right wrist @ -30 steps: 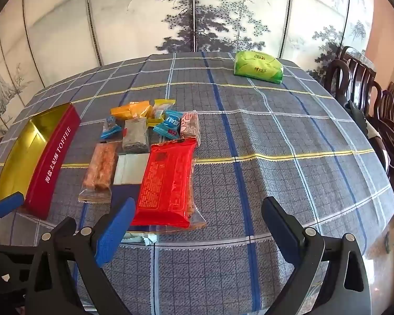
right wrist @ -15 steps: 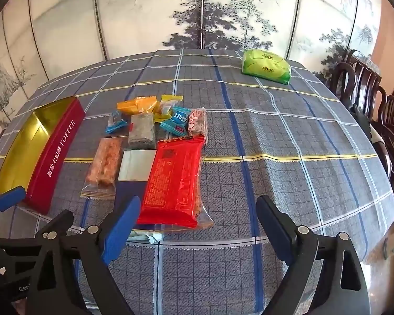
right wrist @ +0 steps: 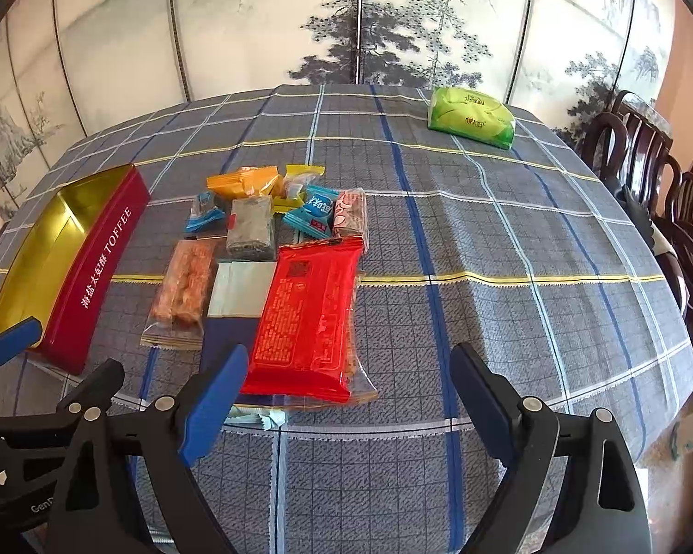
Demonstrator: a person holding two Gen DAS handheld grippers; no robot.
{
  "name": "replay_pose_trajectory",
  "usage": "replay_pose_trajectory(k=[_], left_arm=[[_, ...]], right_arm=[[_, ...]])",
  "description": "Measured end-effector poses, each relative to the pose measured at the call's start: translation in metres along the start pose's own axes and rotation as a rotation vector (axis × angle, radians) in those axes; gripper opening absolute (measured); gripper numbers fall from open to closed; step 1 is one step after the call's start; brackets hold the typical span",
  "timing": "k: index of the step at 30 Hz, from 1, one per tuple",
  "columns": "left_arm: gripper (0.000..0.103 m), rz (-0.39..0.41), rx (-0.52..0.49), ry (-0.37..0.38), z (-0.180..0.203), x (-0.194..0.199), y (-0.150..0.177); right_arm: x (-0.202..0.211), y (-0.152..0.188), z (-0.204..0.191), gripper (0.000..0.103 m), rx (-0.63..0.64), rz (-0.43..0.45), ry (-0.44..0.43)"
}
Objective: Organize snacks
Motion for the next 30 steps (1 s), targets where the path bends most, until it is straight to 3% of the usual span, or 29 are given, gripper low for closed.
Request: replay_pose_trajectory(k=[30], left_arm=[[0.085,0.033,-0.005,-0.003,0.003,0.011,-0.003]], right_arm=[[0.001,-0.002,-0.007,0.084,0.026,-0.01,-0.019]])
Point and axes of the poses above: each gripper's, at about its wrist camera, not at the fingertips, and x roughly against the way its jaws point, z to its right, y to its underside, the point moved 10 cm from there along -x, roughly the way its jaws point, and after that the axes turned 5 degrees about x, right-handed, at the moved point
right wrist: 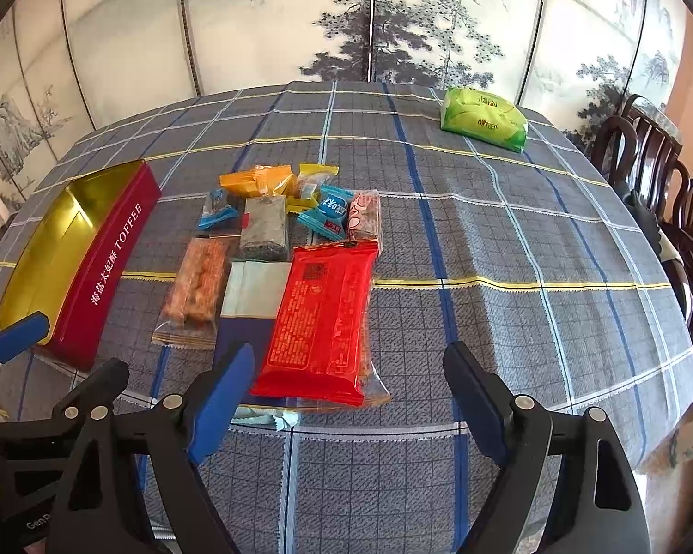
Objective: Organize snacks
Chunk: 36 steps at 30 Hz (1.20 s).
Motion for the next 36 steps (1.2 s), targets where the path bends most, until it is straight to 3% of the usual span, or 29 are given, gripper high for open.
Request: replay_pose_trajectory(k=[15,28,36], left_arm=[[0.084,0.006,0.055,-0.006,-0.019,0.005,-0.007],[0.084,-0.018,0.069,-0.004,-0.024,-0.003,-0.006],[0.084,-0.027,0.066,-0.001,-0.023,-0.008,-0.008]], right_arm=[[-0.006,0.0,-0.001,0.076,0.008,-0.036,-0.009],[-0.051,-0.012,-0.01,0.072,0.003,-0.136,-0.03],[-0.067,-0.015,-0.013,0.055,-0.017,-0.151,-0.065]])
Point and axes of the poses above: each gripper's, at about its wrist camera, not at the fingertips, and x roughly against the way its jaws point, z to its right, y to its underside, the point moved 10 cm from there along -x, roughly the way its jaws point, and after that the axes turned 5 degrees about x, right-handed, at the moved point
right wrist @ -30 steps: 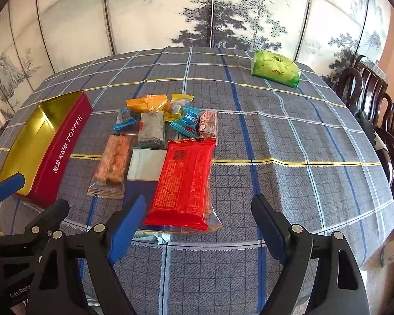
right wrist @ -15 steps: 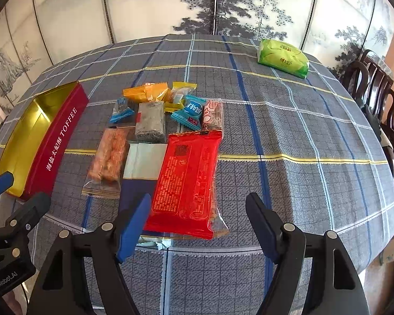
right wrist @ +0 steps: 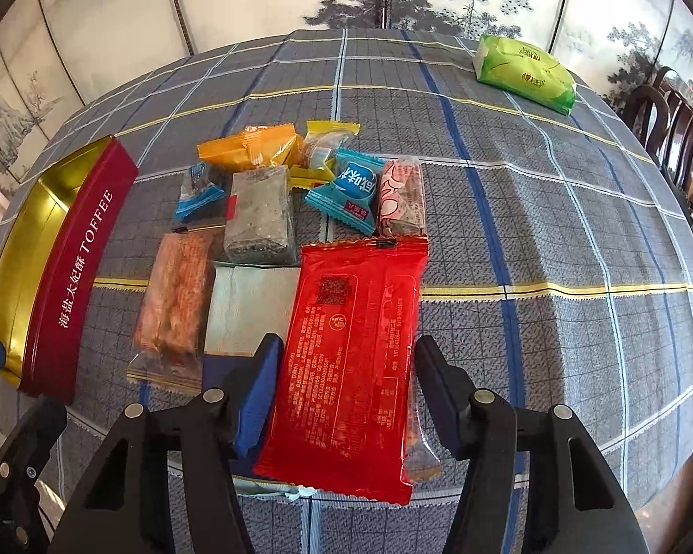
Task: Organize snacks
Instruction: 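Grasp the red wrapped packet with the right tool and lift it, then grasp the clear orange pastry bag with the left tool while the right tool holds the red packet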
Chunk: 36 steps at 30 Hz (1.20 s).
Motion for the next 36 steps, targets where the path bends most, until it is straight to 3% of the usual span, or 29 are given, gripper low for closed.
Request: replay_pose_trajectory(k=[4,10,24,32,36], left_arm=[[0.084,-0.008,-0.008,0.002,0.004,-0.003,-0.003],[0.084,-0.013,-0.019,0.027,0.012,-0.004,-0.01],[0.084,-0.064,-0.069,0.072,0.041,-0.015,-0.024],[0.083,-0.111,-0.081,0.139,0.063,-0.022,-0.038],[0.08,-0.117,-0.09,0.111,0.067,-0.029,-0.045]], right_arm=[[0.001,0.001,0.005,0.047,0.0,0.007,-0.017],[0.007,0.004,0.024,0.044,-0.029,0.021,-0.012],[0.015,-0.003,0.082,0.043,-0.1,0.064,-0.005],[0.005,0.003,0.127,0.043,-0.131,0.043,0.077],[-0.004,0.01,0.138,0.043,-0.138,0.024,0.075]])
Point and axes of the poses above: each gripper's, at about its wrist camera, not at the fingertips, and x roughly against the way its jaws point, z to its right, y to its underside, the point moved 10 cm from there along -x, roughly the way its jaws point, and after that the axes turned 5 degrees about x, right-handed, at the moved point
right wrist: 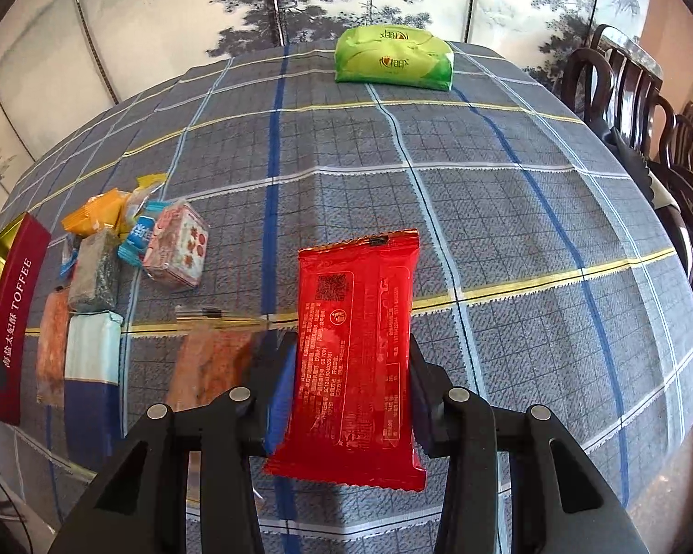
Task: Organize snacks
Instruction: 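Grasp the clear orange pastry bag with the left tool while the right tool holds the red packet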
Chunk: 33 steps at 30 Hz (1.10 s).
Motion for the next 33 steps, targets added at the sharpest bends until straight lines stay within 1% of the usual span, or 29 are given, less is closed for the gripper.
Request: replay_pose_trajectory(k=[2,8,12,14,17,19,23,26,28,33], left_arm=[[0.078,-0.023,0.013,0.009,0.0,-0.006,-0.001],[0.072,-0.105,0.073,0.047,-0.001,-0.019,-0.003],[0.07,-0.143,0.105,0.053,-0.003,-0.028,-0.006],[0.068,-0.165,0.128,0.048,-0.004,-0.033,-0.006],[0.064,-0.202,0.173,0.06,-0.005,-0.043,-0.006],[0.063,-0.21,0.187,0.051,-0.006,-0.048,-0.007],[0.062,-0.212,0.179,0.022,-0.006,-0.057,-0.008],[0.058,-0.233,0.186,0.028,-0.007,-0.064,-0.006],[0.057,-0.243,0.189,0.016,-0.009,-0.068,-0.003],[0.057,-0.212,0.161,0.003,-0.007,-0.071,-0.01]], right_arm=[[-0.004,0.002,0.001,0.044,0.002,-0.005,-0.001],[-0.006,0.0,-0.004,0.046,0.064,0.025,0.029],[-0.005,0.001,-0.003,0.046,0.073,0.036,0.018],[-0.005,0.002,-0.003,0.046,0.081,0.041,0.014],[-0.005,0.002,-0.004,0.047,0.091,0.039,0.006],[-0.004,0.002,-0.004,0.047,0.093,0.044,0.008],[-0.005,0.002,-0.004,0.047,0.096,0.044,0.006],[-0.005,0.002,-0.004,0.047,0.092,0.045,0.004],[-0.005,0.002,-0.003,0.047,0.094,0.046,0.005],[-0.005,0.002,-0.003,0.047,0.093,0.045,0.005]])
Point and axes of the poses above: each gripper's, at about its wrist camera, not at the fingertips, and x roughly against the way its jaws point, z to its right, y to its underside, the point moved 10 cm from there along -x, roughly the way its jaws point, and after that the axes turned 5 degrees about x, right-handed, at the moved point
